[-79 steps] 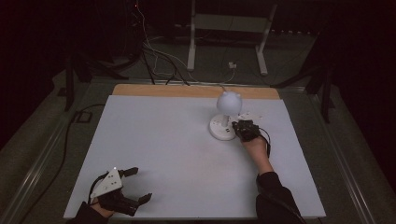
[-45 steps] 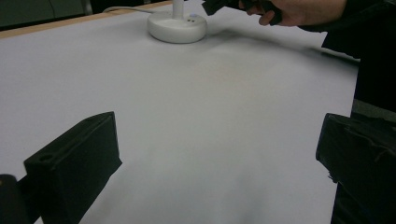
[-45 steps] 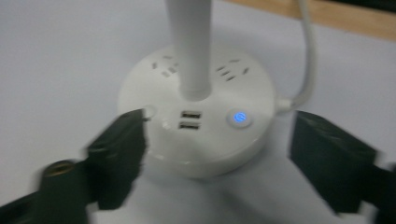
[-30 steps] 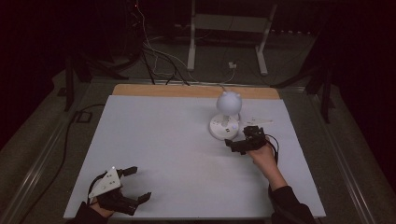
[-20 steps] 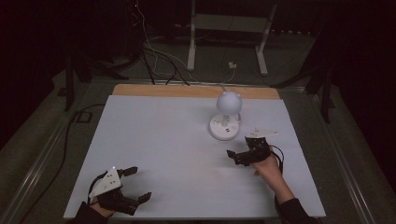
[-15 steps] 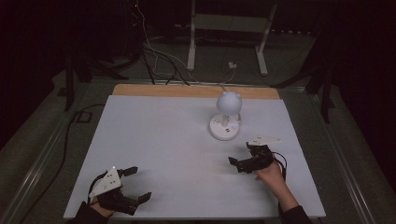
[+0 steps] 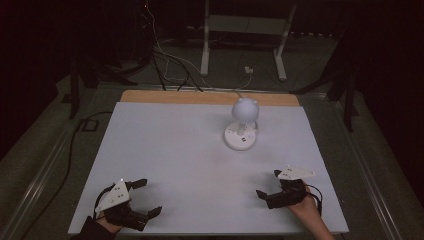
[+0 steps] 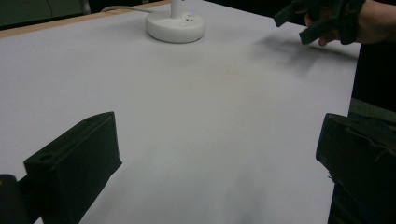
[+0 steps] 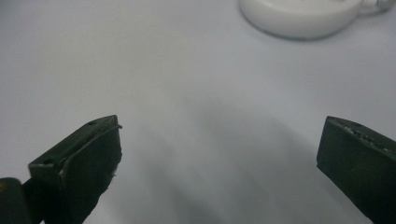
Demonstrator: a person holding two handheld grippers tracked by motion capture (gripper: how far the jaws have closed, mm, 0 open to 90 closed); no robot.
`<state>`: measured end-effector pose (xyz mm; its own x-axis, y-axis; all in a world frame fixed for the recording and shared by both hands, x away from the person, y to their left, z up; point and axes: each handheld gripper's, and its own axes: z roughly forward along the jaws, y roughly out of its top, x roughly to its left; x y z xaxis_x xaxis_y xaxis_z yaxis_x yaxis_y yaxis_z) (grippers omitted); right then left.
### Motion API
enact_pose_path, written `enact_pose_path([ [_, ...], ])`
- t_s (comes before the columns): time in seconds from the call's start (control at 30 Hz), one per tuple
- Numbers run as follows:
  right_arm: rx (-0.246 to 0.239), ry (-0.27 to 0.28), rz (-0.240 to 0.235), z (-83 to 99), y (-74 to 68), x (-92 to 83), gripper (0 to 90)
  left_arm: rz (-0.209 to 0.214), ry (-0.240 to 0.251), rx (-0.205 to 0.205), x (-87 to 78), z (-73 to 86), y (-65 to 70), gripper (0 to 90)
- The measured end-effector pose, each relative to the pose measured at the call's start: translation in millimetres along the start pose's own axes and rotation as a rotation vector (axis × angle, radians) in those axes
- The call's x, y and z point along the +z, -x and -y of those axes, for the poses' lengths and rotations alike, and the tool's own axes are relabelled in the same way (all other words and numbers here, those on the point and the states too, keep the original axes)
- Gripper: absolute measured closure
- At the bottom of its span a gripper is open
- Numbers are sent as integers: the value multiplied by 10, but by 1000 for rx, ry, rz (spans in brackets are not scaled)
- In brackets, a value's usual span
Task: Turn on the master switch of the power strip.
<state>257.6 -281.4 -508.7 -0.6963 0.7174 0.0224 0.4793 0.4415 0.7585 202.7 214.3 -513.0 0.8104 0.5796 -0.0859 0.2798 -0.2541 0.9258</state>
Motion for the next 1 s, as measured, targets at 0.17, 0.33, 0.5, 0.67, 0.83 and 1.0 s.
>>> enact_pose_path([
  [0.17, -8, -9, 24, 131, -10, -94, 0, 1, -2, 0, 3, 2, -1, 1],
  [0.33, -25, -13, 53, 258, -3, -211, 0, 1, -3, 4, 1, -1, 5, 1],
  [0.5, -6, -10, 79, 395, 54, -317, 0, 1, 0, 6, -5, -4, 14, 1],
  [0.67, -8, -13, 140, 565, 139, -435, 0, 4, -4, 12, -7, -1, 16, 1],
  [0.83, -3, 13, 161, 578, 182, -469, 0, 10, -4, 9, -2, 4, 14, 1],
  [1.0, -8, 6, 150, 554, 172, -431, 0, 13, -9, 11, 5, 6, 18, 1],
])
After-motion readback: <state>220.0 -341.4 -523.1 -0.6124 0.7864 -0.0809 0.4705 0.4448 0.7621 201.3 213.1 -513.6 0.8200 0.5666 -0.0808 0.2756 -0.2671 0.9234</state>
